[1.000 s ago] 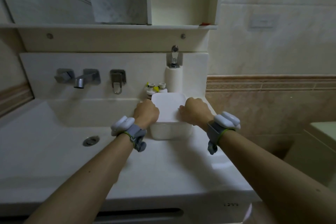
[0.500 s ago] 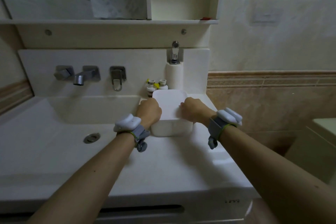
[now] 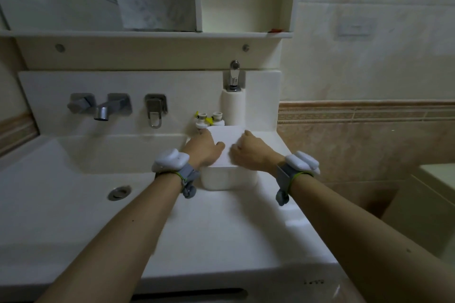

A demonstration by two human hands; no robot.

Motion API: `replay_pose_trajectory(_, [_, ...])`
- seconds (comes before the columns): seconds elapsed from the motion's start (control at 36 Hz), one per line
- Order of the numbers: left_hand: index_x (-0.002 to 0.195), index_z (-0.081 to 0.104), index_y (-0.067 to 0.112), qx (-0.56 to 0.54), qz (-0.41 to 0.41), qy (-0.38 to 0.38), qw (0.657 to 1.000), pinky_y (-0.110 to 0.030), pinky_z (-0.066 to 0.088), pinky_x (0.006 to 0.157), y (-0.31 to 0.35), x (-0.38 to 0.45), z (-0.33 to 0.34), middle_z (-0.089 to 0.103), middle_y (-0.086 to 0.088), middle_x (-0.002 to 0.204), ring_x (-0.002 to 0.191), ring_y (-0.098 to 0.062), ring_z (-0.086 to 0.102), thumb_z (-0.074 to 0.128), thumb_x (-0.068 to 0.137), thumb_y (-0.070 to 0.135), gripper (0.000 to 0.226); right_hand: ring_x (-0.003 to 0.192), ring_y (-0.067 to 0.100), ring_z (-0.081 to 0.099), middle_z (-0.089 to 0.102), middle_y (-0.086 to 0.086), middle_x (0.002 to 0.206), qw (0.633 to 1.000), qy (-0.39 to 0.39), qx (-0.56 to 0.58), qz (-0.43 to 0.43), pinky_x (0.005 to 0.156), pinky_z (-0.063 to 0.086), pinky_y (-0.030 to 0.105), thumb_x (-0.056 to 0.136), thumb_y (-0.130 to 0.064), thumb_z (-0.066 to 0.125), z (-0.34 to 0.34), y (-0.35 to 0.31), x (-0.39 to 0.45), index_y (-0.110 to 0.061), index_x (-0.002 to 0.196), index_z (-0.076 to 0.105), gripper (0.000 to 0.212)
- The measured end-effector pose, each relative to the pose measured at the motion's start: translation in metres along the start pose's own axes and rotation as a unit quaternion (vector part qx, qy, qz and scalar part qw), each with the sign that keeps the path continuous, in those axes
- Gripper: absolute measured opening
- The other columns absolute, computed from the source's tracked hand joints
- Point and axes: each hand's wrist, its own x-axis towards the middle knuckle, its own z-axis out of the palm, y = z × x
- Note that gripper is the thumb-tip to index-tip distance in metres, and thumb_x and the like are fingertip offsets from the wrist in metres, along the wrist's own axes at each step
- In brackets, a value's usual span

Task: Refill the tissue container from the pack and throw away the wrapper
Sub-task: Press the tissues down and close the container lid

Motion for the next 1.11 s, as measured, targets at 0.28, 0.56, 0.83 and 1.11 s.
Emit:
replay_pose_trajectory(0.28, [0.141,0.024,0.005,-0.021,0.027,0.011,0.999,-0.037,0.037,0.101,-0.005,0.024,0.015,0.031,-0.017,0.152,0.132,-0.034,0.041,0.049,0.091,0.051,0.073,0.106,0.036,0.054,0.054,0.019,0.123,0.996,0.040,0.080,0.028,0.079,0.035,0.036,0.095,-0.027,0.041,-0.003,0.008,0.018,-0.008,0.107,0.041,0.022])
replay_pose_trajectory(0.56, [0.141,0.025,0.003,-0.072,0.023,0.012,0.997,-0.034,0.038,0.095,-0.004,0.028,0.018,0.040,-0.015,0.147,0.129,-0.033,0.046,0.054,0.091,0.048,0.074,0.117,0.033,0.050,0.040,0.012,0.139,0.999,0.007,0.033,0.006,0.094,0.036,0.039,0.100,-0.035,0.034,-0.006,0.013,0.031,-0.002,0.123,0.049,0.043])
replay_pose_trajectory(0.83, [0.149,0.013,0.013,-0.229,-0.034,-0.026,0.972,-0.030,0.043,0.092,-0.007,0.024,0.011,0.047,-0.004,0.135,0.119,-0.028,0.054,0.060,0.091,0.034,0.079,0.119,0.031,0.052,0.049,0.012,0.136,0.994,0.063,0.062,0.070,0.100,0.039,0.037,0.100,-0.031,0.041,-0.005,0.006,0.029,-0.007,0.129,0.055,0.041])
replay_pose_trajectory(1.11, [0.119,0.060,0.007,-0.184,0.033,-0.037,0.982,-0.026,0.040,0.069,-0.006,0.008,-0.008,0.066,-0.011,0.107,0.090,-0.026,0.058,0.044,0.099,0.015,0.027,0.122,0.034,0.050,0.048,0.017,0.139,0.991,0.030,0.108,0.073,0.101,0.041,0.040,0.098,-0.037,0.047,-0.020,0.013,0.018,-0.004,0.136,0.042,0.051])
